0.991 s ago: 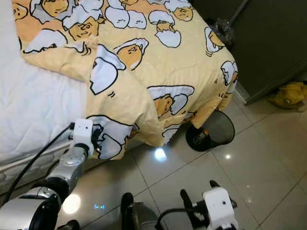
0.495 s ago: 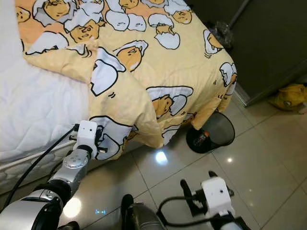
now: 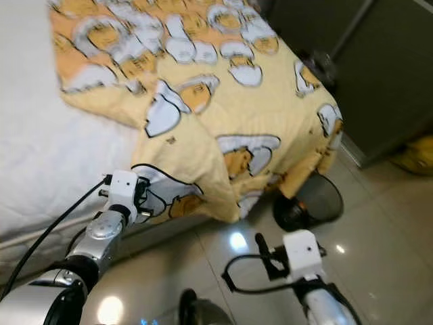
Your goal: Clean up the room
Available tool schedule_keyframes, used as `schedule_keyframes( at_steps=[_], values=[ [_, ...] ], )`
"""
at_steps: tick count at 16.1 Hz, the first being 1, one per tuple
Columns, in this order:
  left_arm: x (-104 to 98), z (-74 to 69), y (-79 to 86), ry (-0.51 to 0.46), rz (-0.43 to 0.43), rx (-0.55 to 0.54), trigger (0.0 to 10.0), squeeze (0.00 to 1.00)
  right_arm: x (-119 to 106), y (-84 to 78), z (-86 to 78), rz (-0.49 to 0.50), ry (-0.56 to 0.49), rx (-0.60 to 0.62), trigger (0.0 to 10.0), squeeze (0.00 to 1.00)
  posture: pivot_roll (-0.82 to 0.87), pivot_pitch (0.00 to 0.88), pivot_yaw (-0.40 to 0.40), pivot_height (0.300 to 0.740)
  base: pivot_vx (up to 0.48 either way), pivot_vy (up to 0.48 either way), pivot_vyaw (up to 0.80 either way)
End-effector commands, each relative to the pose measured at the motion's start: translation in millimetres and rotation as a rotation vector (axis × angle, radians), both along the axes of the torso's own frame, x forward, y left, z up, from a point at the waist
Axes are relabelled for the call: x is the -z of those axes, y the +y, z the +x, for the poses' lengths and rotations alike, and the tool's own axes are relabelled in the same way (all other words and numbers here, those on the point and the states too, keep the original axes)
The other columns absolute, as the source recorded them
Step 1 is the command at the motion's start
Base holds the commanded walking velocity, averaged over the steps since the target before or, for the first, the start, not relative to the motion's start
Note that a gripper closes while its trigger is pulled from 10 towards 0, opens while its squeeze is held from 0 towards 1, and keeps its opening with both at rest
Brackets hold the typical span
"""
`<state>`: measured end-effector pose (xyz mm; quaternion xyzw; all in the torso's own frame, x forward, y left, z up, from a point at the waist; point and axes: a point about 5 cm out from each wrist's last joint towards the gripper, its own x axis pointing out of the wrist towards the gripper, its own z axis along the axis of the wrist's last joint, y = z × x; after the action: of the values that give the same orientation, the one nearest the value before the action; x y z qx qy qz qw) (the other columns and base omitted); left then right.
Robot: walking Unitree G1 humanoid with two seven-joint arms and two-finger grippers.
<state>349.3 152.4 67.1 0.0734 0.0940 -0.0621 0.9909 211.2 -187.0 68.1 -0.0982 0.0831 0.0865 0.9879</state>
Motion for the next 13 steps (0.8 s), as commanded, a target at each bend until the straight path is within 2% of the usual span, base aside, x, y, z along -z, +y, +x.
schedule_keyframes(
  at_steps=[1, 3, 5, 9, 10, 13],
  values=[
    [3, -4.6, -7.6, -0.020, -0.047, 0.042, 10.0, 0.00, 7, -3.2, -2.0, -0.017, 0.020, 0.016, 10.0, 0.05, -0.06, 0.149, -0.146, 0.740, 0.000, 0.000, 0.00],
    [0, -10.0, -15.8, -0.095, -0.060, 0.081, 10.0, 0.00, 8, 3.4, 11.2, 0.006, -0.010, 0.027, 10.0, 0.06, -0.02, 0.137, -0.127, 0.740, 0.000, 0.000, 0.00],
    [1, -11.1, -21.5, -0.091, -0.113, 0.073, 10.0, 0.00, 9, 2.2, 22.2, 0.019, -0.016, 0.055, 10.0, 0.06, 0.01, 0.124, -0.129, 0.740, -0.277, 0.000, 0.00],
    [-1, -11.1, -37.4, -0.090, -0.133, 0.134, 10.0, 0.00, 8, 9.3, 37.5, 0.020, -0.048, 0.025, 10.0, 0.06, 0.01, 0.085, -0.108, 0.740, -0.464, 0.000, 0.00],
    [6, -19.2, -49.5, -0.073, -0.166, 0.169, 10.0, 0.00, 9, 7.2, 37.0, 0.020, -0.050, 0.033, 10.0, 0.06, 0.01, 0.081, -0.104, 0.740, 0.000, 0.000, 0.00],
    [21, -37.3, -71.2, -0.029, -0.191, 0.255, 10.0, 0.00, 13, 8.5, 34.8, 0.021, -0.046, 0.035, 10.0, 0.06, 0.01, 0.081, -0.095, 0.740, 0.000, 0.000, 0.00]
  ],
)
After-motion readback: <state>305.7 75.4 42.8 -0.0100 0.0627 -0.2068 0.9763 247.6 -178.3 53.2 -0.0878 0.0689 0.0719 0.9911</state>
